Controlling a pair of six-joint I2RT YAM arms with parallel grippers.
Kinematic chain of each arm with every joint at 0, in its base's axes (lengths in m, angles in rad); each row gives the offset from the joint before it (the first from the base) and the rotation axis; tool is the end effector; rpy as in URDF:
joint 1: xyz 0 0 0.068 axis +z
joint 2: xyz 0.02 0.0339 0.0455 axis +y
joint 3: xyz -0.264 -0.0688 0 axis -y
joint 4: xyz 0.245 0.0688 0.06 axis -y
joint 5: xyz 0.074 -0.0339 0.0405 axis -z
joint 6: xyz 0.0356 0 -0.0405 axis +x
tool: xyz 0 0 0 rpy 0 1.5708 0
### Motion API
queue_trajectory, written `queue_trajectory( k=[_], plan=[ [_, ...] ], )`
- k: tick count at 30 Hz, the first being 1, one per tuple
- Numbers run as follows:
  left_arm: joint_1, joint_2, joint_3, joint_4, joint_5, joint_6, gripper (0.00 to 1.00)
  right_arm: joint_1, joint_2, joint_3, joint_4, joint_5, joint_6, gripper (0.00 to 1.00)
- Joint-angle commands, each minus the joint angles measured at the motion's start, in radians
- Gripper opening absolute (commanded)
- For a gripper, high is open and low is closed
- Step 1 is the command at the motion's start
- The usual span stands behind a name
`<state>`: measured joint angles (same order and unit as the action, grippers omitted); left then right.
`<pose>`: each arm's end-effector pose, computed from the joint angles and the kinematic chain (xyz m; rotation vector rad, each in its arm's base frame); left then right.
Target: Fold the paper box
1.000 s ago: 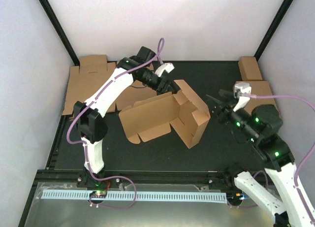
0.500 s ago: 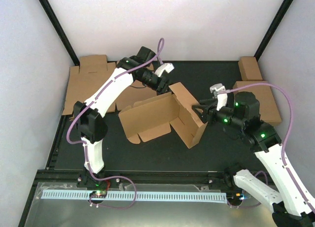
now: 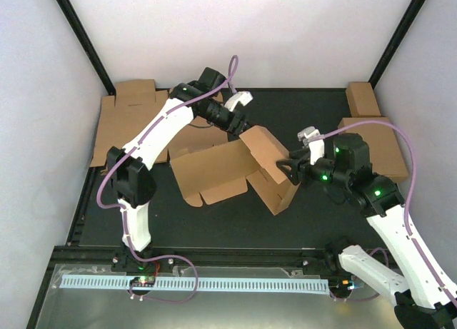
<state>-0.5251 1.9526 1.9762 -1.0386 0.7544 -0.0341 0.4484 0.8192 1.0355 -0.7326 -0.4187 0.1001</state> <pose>0.3465 -0.2289 0.3394 0.9072 2.4245 -1.1820 0.1368 0.0819 0.3650 -0.6238 2.0365 0.7656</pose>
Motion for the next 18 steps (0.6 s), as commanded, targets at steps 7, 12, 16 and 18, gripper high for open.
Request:
queue_trajectory(
  k=[7, 12, 16, 18],
  plan=[
    [0.030, -0.087, 0.050, 0.058, -0.018, -0.037, 0.81, 0.002, -0.011, -0.016, -0.052, 0.042, -0.032, 0.70],
    [0.038, -0.163, 0.049, 0.059, -0.039, 0.009, 0.87, 0.003, -0.029, -0.034, -0.022, 0.039, -0.018, 0.74],
    [0.038, -0.241, 0.022, 0.025, -0.106, 0.098, 0.95, 0.003, -0.023, -0.037, -0.020, 0.028, -0.017, 0.76],
    [0.037, -0.317, -0.033, 0.009, -0.151, 0.166, 0.96, 0.002, -0.017, -0.035, -0.028, 0.022, -0.021, 0.77]
  ],
)
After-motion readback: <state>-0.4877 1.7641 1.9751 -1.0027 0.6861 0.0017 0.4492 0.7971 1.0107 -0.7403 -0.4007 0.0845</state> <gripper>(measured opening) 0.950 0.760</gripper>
